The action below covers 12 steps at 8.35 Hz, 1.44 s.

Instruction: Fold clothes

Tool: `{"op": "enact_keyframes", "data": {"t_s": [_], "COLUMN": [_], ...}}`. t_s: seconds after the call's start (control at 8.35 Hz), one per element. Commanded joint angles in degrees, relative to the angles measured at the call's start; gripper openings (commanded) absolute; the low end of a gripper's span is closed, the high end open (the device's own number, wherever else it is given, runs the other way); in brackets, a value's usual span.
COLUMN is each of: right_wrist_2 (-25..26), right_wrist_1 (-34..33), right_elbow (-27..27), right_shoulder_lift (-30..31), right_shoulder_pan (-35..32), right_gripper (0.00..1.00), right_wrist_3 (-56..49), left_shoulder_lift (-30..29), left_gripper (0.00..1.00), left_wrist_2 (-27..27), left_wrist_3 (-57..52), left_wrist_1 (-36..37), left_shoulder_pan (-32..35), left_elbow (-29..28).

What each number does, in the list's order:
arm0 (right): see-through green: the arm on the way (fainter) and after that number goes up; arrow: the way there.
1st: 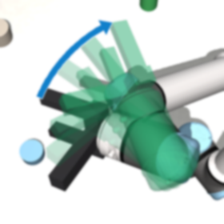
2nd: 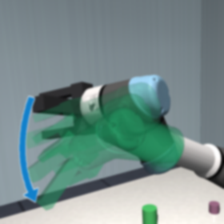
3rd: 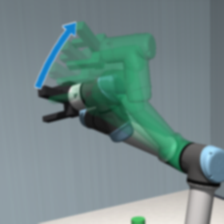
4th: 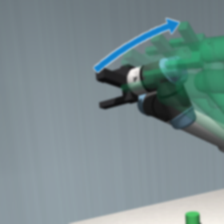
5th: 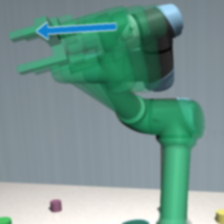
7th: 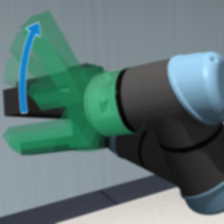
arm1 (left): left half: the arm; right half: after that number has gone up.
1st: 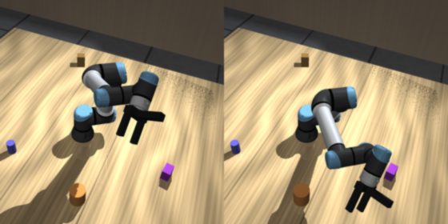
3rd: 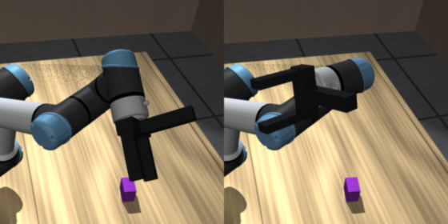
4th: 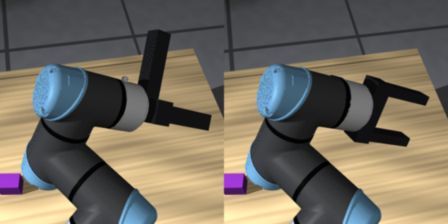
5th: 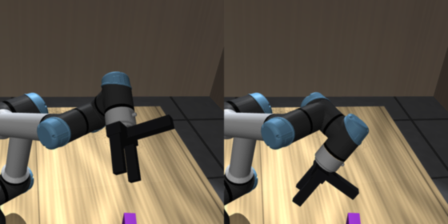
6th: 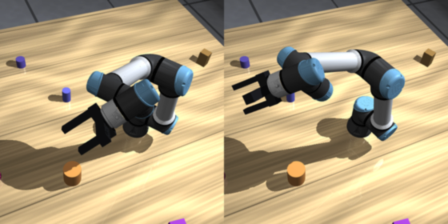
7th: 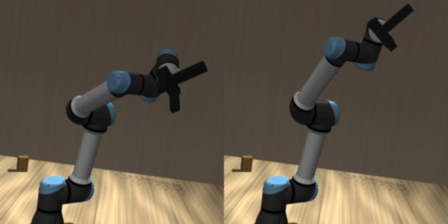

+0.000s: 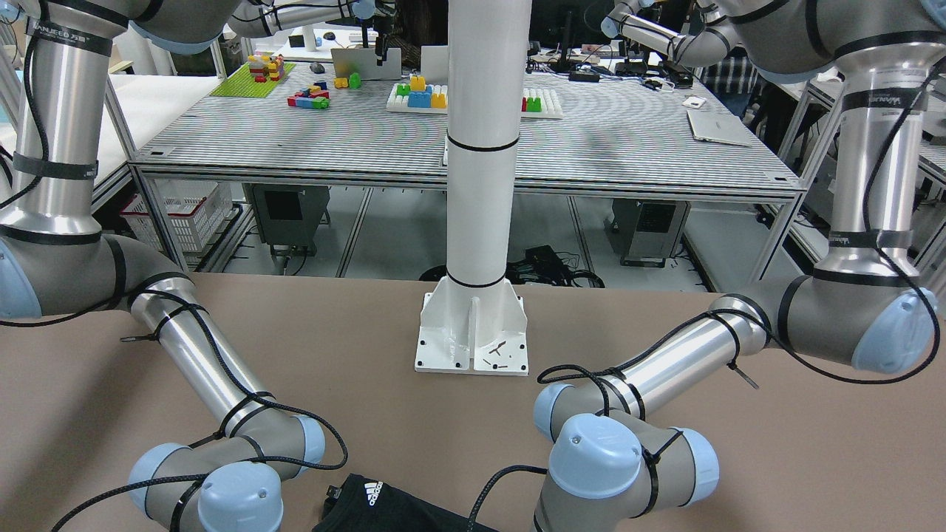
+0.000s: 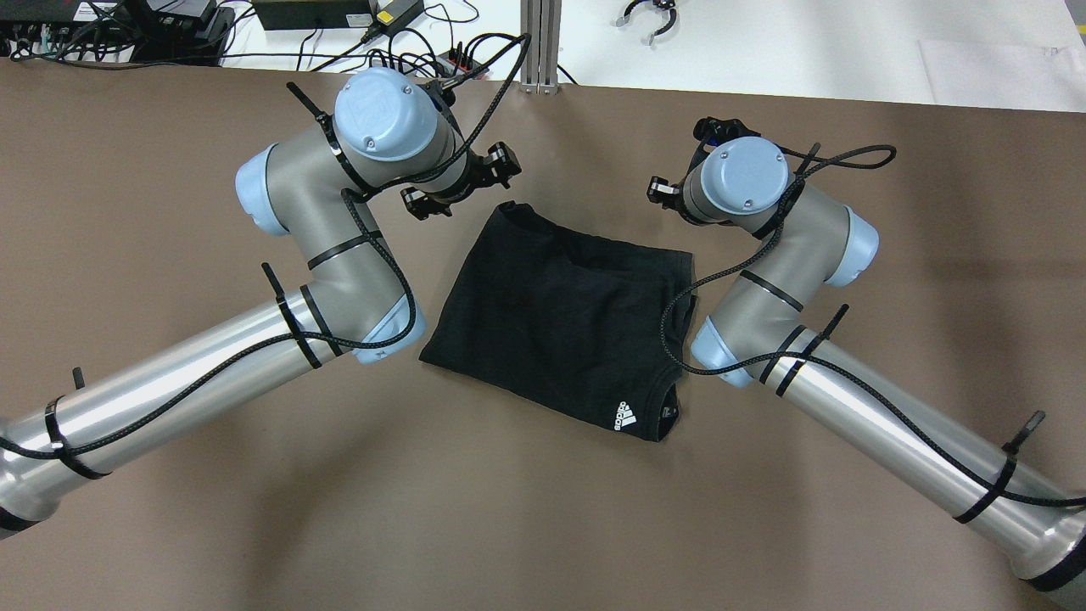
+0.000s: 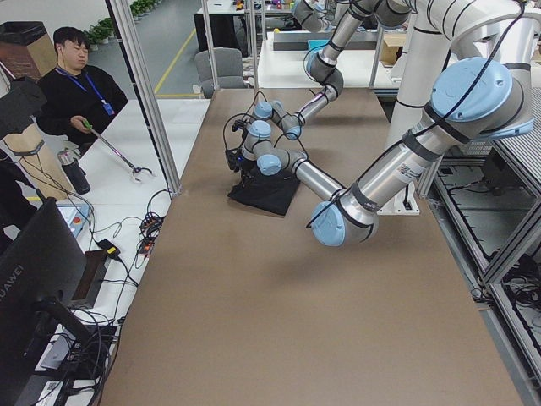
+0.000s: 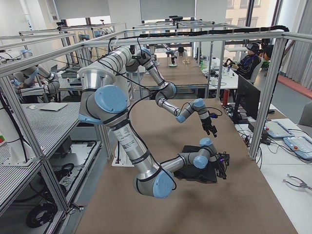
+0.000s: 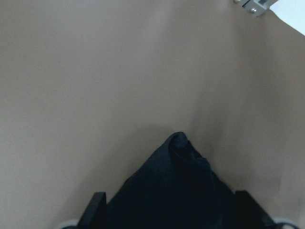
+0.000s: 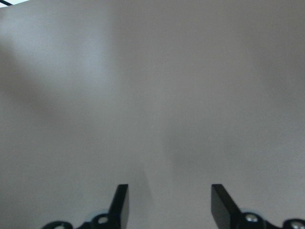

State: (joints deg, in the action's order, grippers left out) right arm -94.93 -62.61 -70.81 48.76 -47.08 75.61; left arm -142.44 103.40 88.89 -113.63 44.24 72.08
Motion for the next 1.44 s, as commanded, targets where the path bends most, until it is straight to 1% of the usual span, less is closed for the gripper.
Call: {"op": "enact_keyframes", "data": {"t_s": [0.0,0.12,0.24,0.36,0.48,0.6,0.84,1.08,1.2,1.32], "right_wrist_2": [-7.0,-8.3,-8.5,-8.3,-8.4,-8.1,-6.4,-1.0,-0.5,-1.0], "right_wrist_1": [-1.0,-3.5,-7.6,-11.2,-14.0,-15.9,-16.5,-19.1,-20.8,-25.1], "right_elbow": [-4.4,-6.4,-10.0,-15.2,-19.9,-21.9,-22.7,-22.8,-23.5,-26.3], "right_shoulder_lift": [3.1,6.3,10.1,14.9,19.7,22.9,27.2,28.8,29.2,29.5], "right_shoulder_pan": [-3.0,-4.5,-6.3,-9.2,-13.7,-18.1,-25.3,-32.9,-36.6,-40.5], "right_gripper": [0.94,0.94,0.94,0.94,0.94,0.94,0.94,0.94,0.94,0.94], "right_wrist_3": [-9.6,-16.4,-23.7,-32.0,-41.1,-49.2,-61.1,-74.1,-78.0,-80.2], "left_shoulder_lift": [7.9,10.8,14.4,19.0,23.7,26.8,31.3,32.3,32.7,34.6], "left_gripper": [0.95,0.95,0.95,0.95,0.95,0.95,0.95,0.95,0.95,0.95], "left_wrist_2": [0.4,0.6,0.5,0.7,2.3,3.8,3.6,2.2,0.6,0.4], "left_wrist_3": [-6.4,-11.0,-16.1,-22.7,-30.5,-38.4,-54.3,-71.8,-77.7,-80.8], "left_wrist_1": [-6.8,-7.6,-7.6,-7.4,-7.2,-7.1,-5.5,0.1,0.9,1.0], "left_shoulder_pan": [0.1,2.8,5.1,8.5,13.2,18.3,27.4,37.1,40.6,44.0], "left_elbow": [0.1,0.2,1.6,3.8,5.5,5.5,5.3,5.4,5.5,6.1]}}
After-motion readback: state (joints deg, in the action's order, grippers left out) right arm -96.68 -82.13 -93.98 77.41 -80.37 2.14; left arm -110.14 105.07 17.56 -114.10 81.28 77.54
